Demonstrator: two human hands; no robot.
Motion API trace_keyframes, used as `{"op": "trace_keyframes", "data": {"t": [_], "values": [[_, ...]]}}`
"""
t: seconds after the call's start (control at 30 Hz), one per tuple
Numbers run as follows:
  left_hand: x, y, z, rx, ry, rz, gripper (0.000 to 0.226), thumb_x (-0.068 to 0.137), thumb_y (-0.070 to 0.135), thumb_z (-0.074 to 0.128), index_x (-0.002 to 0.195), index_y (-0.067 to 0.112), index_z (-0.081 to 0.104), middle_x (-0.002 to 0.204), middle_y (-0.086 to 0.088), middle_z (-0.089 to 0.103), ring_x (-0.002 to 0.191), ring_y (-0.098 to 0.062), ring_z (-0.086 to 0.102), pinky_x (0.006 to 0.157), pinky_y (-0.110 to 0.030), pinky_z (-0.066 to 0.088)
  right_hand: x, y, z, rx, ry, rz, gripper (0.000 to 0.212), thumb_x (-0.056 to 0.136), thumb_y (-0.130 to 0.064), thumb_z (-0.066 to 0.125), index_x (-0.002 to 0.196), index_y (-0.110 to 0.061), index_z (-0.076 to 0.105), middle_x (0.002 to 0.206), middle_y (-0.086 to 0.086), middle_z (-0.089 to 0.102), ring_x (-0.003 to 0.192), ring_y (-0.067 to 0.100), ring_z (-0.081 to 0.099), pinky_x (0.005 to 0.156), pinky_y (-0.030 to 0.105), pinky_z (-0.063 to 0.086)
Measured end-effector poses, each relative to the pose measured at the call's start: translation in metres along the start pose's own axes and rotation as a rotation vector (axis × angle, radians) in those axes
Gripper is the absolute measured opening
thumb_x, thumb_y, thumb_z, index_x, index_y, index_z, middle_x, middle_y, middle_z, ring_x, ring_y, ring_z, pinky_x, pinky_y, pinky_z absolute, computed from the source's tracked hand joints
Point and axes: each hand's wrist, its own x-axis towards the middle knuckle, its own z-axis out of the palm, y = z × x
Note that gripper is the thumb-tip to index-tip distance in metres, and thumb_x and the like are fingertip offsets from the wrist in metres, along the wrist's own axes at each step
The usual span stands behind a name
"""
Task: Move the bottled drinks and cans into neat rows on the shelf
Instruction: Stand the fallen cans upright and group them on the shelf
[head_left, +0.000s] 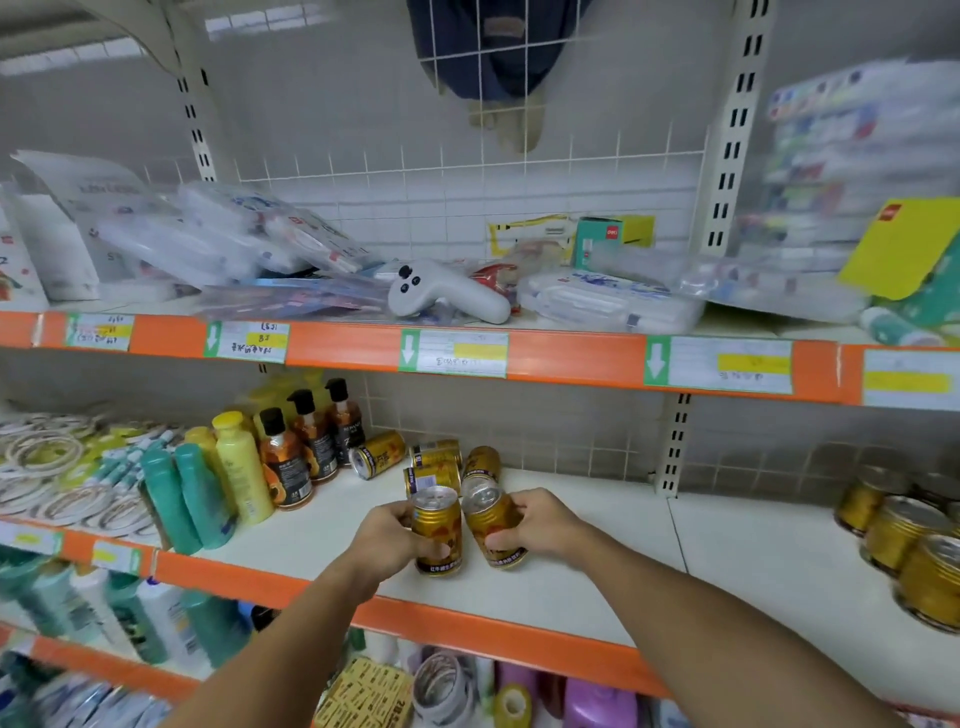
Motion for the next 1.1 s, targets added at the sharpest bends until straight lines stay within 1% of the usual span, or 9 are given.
{"op": "trace_keyframes", "data": {"t": [0.1, 0.2, 0.33, 0.4, 0.57, 0.7, 0.87, 0.97, 1.1], "values": [[-0.003, 0.011, 0.021, -0.008, -0.037, 0.052, 0.057, 0.057, -0.003, 0.093, 0.103, 0.023, 0.073, 0.095, 0.004, 0.079, 0.093, -0.015, 0.072, 0.072, -0.022, 0.054, -0.016, 0.008, -0.018, 0.096, 0.065, 0.012, 0.051, 0.067, -0.018, 0.091, 0.114, -0.017, 0.073, 0.106, -0.001, 0.076, 0.099, 0.015, 0.071, 0.100, 0.040, 0.053], [-0.007, 0.024, 0.041, 0.003, -0.069, 0.096, 0.058, 0.057, -0.002, 0.094, 0.104, 0.025, 0.073, 0.094, 0.008, 0.079, 0.093, -0.014, 0.073, 0.073, -0.022, 0.055, -0.033, 0.017, -0.039, 0.143, 0.100, 0.015, 0.047, 0.069, -0.017, 0.091, 0.113, -0.018, 0.073, 0.105, -0.002, 0.076, 0.101, 0.015, 0.071, 0.101, 0.038, 0.052], [-0.012, 0.041, 0.071, 0.013, -0.100, 0.086, 0.054, 0.057, 0.002, 0.095, 0.105, 0.016, 0.074, 0.095, 0.002, 0.079, 0.095, -0.018, 0.074, 0.084, -0.033, 0.058, -0.059, 0.031, -0.070, 0.162, 0.135, 0.031, 0.048, 0.070, -0.019, 0.090, 0.114, -0.019, 0.072, 0.106, -0.004, 0.075, 0.100, 0.011, 0.069, 0.096, 0.032, 0.052], [-0.014, 0.049, 0.087, 0.011, -0.121, 0.060, 0.053, 0.056, 0.003, 0.096, 0.104, 0.011, 0.074, 0.095, 0.001, 0.079, 0.095, -0.019, 0.073, 0.087, -0.034, 0.058, -0.073, 0.040, -0.085, 0.162, 0.155, 0.041, 0.048, 0.070, -0.020, 0.090, 0.114, -0.021, 0.071, 0.106, -0.005, 0.074, 0.100, 0.010, 0.068, 0.093, 0.031, 0.051], [-0.022, 0.068, 0.140, 0.002, -0.176, 0.054, 0.061, 0.056, 0.005, 0.096, 0.108, 0.017, 0.067, 0.103, 0.001, 0.076, 0.099, -0.016, 0.070, 0.082, -0.027, 0.054, -0.110, 0.067, -0.123, 0.165, 0.223, 0.069, 0.048, 0.070, -0.021, 0.090, 0.114, -0.020, 0.072, 0.108, -0.003, 0.075, 0.104, 0.014, 0.069, 0.101, 0.039, 0.051], [-0.030, 0.084, 0.185, -0.015, -0.217, 0.073, 0.066, 0.058, 0.003, 0.095, 0.115, 0.017, 0.065, 0.110, 0.000, 0.073, 0.106, -0.020, 0.067, 0.094, -0.036, 0.052, -0.139, 0.088, -0.151, 0.184, 0.279, 0.085, 0.044, 0.070, -0.021, 0.090, 0.111, -0.022, 0.072, 0.108, -0.003, 0.075, 0.103, 0.015, 0.069, 0.102, 0.042, 0.051], [-0.041, 0.104, 0.236, -0.056, -0.275, 0.095, 0.051, 0.057, -0.002, 0.093, 0.101, 0.016, 0.073, 0.103, -0.002, 0.076, 0.103, -0.022, 0.069, 0.086, -0.032, 0.050, -0.176, 0.113, -0.184, 0.226, 0.345, 0.075, 0.041, 0.072, -0.014, 0.088, 0.110, -0.022, 0.073, 0.107, -0.003, 0.076, 0.103, 0.015, 0.070, 0.102, 0.041, 0.052], [-0.048, 0.116, 0.266, -0.060, -0.311, 0.111, 0.055, 0.058, -0.004, 0.092, 0.106, 0.014, 0.072, 0.106, -0.005, 0.075, 0.104, -0.024, 0.068, 0.086, -0.032, 0.051, -0.198, 0.126, -0.200, 0.250, 0.376, 0.081, 0.041, 0.072, -0.014, 0.088, 0.108, -0.025, 0.072, 0.107, -0.004, 0.076, 0.102, 0.013, 0.070, 0.101, 0.038, 0.052], [-0.056, 0.131, 0.300, -0.071, -0.356, 0.142, 0.054, 0.061, -0.004, 0.091, 0.106, 0.016, 0.070, 0.104, -0.003, 0.075, 0.100, -0.019, 0.068, 0.074, -0.023, 0.048, -0.220, 0.142, -0.217, 0.248, 0.424, 0.110, 0.037, 0.072, -0.020, 0.089, 0.103, -0.029, 0.070, 0.106, -0.010, 0.075, 0.100, 0.008, 0.068, 0.096, 0.032, 0.051]]}}
